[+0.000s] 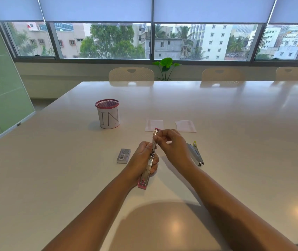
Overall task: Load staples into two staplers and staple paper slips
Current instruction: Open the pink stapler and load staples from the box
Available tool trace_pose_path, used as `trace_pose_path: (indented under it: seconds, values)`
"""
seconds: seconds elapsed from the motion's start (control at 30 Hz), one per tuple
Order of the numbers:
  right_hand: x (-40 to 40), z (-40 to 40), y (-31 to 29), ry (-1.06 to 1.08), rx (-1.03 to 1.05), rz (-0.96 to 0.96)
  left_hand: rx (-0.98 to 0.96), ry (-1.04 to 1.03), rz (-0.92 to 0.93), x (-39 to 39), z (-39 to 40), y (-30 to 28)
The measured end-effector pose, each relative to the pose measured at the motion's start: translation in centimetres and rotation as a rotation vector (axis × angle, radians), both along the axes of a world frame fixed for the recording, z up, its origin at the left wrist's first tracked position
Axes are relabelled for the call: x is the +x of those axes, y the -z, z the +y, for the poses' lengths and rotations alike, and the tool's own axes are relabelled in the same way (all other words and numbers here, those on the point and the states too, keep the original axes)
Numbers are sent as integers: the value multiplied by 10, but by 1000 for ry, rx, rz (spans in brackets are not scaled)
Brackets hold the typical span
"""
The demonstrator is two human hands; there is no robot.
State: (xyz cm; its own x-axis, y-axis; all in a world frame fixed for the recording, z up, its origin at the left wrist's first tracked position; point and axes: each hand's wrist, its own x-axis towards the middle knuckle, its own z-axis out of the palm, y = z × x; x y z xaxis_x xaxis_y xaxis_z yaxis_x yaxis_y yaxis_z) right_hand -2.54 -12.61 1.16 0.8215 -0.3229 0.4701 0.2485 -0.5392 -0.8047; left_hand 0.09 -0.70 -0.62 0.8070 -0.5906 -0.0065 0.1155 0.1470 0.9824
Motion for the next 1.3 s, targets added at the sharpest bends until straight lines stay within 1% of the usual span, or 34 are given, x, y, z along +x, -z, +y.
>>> trace_pose_path:
  seconds: [0.13, 0.27, 0.33, 0.43, 0.47, 0.57, 0.67, 0.77, 0.9, 1.03, 1.1, 1.13, 1.2, 1.23, 1.3]
  values:
    - [-4, 4, -3, -46, -104, -35, -9, 24, 93, 9, 2, 4]
    - [-7, 6, -3, -90, -70, -70, -7, 12, 98, 14, 1, 7]
    - [-6, 5, -3, -109, -23, -68, 1, 0, 86, 14, 2, 6]
    - [-4, 4, -2, -137, 21, -46, 107, -70, -31, 14, 3, 7]
    - [-3, 3, -2, -144, 29, -39, 113, -80, -43, 14, 3, 7]
    - [-2, 0, -2, -169, 15, -21, 83, -71, 23, 18, 3, 5]
    - [-3, -3, -4, -174, -56, -25, 19, 8, 195, 21, 3, 1]
    - [-5, -1, -5, -144, -117, -37, -61, 10, 238, 25, 2, 4]
    - [-7, 3, -5, -156, -104, -30, -151, -12, 333, 27, 2, 5]
    - [-11, 9, -5, -133, -169, -33, -140, 9, 300, 27, 4, 7]
    - [-12, 12, -6, -133, -189, -34, -58, 2, 222, 28, 7, 6]
    - [-12, 12, -6, -137, -197, -34, -36, 58, 222, 28, 9, 5]
    - [-12, 12, -6, -146, -213, -36, -93, 203, 275, 28, 9, 3]
    - [-13, 12, -7, -146, -226, -45, -110, 214, 297, 29, 9, 5]
    - [-14, 12, -7, -140, -290, -64, -70, 177, 297, 31, 7, 5]
